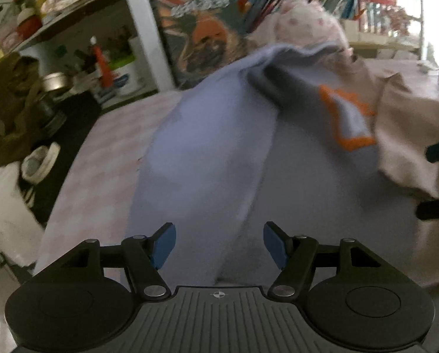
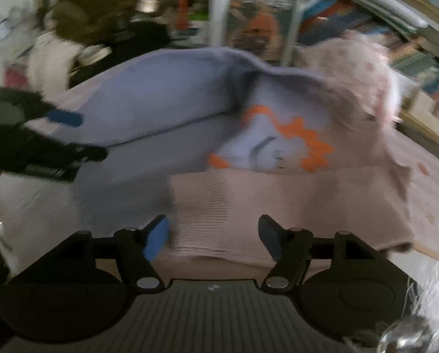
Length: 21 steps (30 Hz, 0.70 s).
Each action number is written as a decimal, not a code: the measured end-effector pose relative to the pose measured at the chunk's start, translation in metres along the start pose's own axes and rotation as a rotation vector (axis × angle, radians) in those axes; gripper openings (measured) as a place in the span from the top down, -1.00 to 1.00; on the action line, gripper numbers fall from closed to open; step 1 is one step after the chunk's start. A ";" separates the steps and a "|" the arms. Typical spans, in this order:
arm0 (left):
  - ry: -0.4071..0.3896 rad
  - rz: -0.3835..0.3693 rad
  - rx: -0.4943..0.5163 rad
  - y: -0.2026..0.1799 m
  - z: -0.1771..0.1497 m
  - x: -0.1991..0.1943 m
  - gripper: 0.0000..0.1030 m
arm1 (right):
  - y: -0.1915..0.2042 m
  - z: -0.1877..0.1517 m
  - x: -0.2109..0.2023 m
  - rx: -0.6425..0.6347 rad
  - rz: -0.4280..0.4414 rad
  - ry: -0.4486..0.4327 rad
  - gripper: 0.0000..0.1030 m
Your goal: Fold clothes
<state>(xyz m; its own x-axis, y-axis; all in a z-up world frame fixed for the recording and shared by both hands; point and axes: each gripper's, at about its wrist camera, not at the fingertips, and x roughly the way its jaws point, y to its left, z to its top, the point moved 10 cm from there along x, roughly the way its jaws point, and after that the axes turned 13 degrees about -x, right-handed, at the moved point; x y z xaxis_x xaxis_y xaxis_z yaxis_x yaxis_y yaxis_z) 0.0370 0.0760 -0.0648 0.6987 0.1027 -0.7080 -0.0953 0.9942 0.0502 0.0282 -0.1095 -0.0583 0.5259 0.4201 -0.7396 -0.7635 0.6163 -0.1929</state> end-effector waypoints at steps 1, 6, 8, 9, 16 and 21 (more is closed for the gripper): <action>0.005 0.010 -0.003 0.003 0.000 0.003 -0.31 | 0.006 0.001 0.004 -0.027 0.011 0.012 -0.30; 0.003 0.007 -0.014 0.007 0.002 0.008 -0.31 | 0.001 0.003 0.010 -0.062 -0.063 0.039 0.38; 0.001 0.008 -0.011 0.008 0.002 0.010 -0.31 | -0.013 0.003 0.003 0.002 -0.069 0.025 0.71; 0.001 0.007 -0.007 0.008 0.003 0.011 -0.31 | -0.026 0.002 -0.003 0.031 -0.098 0.023 0.84; -0.023 0.015 0.016 0.001 0.016 0.013 -0.31 | -0.164 -0.034 -0.041 0.165 -0.431 0.103 0.91; -0.041 0.051 -0.026 -0.005 0.027 0.011 -0.31 | -0.287 -0.086 -0.070 0.247 -0.702 0.215 0.99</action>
<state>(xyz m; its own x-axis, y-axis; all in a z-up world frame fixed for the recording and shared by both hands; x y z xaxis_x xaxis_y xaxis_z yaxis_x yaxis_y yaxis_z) 0.0645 0.0728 -0.0535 0.7211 0.1546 -0.6753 -0.1493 0.9866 0.0664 0.1780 -0.3728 -0.0062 0.7522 -0.2464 -0.6111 -0.1592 0.8320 -0.5314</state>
